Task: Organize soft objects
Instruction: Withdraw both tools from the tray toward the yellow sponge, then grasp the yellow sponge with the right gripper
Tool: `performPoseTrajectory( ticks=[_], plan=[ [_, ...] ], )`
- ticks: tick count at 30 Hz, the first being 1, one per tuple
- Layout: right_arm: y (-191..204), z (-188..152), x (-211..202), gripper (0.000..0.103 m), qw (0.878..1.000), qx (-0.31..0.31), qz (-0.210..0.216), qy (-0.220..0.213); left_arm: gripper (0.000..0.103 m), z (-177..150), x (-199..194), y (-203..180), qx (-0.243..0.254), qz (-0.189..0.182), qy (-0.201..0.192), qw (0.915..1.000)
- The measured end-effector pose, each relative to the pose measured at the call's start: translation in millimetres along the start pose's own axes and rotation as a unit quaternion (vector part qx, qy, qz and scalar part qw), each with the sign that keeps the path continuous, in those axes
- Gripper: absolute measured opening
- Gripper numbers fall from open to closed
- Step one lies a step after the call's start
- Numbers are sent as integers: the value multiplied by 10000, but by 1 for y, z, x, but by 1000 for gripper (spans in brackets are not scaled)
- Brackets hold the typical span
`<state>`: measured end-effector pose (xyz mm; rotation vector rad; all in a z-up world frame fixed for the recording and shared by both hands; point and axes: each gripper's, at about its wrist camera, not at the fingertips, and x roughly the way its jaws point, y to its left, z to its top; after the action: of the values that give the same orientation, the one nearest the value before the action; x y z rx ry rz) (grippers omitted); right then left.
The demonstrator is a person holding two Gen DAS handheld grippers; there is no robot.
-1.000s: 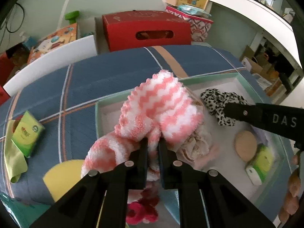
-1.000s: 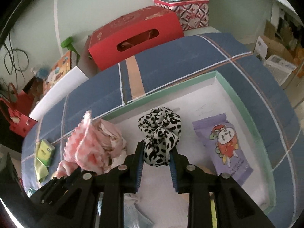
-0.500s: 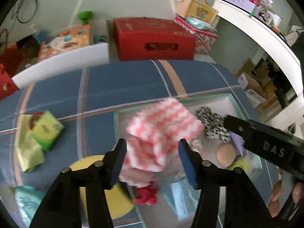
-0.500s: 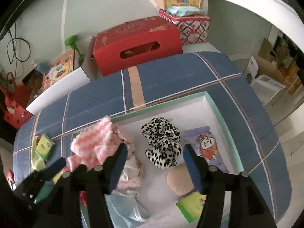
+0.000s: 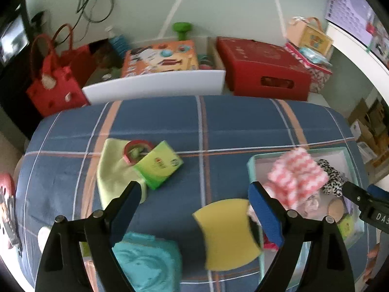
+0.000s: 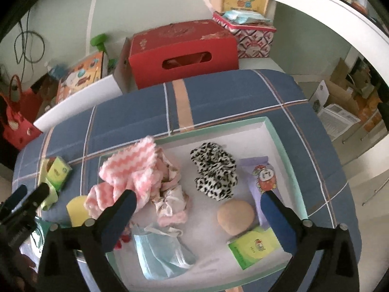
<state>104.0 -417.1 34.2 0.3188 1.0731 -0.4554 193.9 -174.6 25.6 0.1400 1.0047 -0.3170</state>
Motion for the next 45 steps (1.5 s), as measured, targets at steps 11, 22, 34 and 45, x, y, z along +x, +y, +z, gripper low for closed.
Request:
performPoseTrajectory(
  ticks=[11, 22, 34, 45],
  plan=[
    [47, -2, -8, 103, 9986, -498, 107, -165, 91, -4, -27, 41, -172, 156, -212, 9995],
    [144, -17, -14, 103, 9859, -1346, 963, -255, 91, -19, -47, 129, -844, 840, -306, 9924],
    [189, -39, 20, 100, 9757, -1733, 1315, 270, 91, -36, -30, 195, -1796, 909, 1, 9795],
    [180, -42, 39, 83, 9741, -1549, 1515, 650, 91, -30, -17, 190, -1677, 896, 112, 9817]
  ],
)
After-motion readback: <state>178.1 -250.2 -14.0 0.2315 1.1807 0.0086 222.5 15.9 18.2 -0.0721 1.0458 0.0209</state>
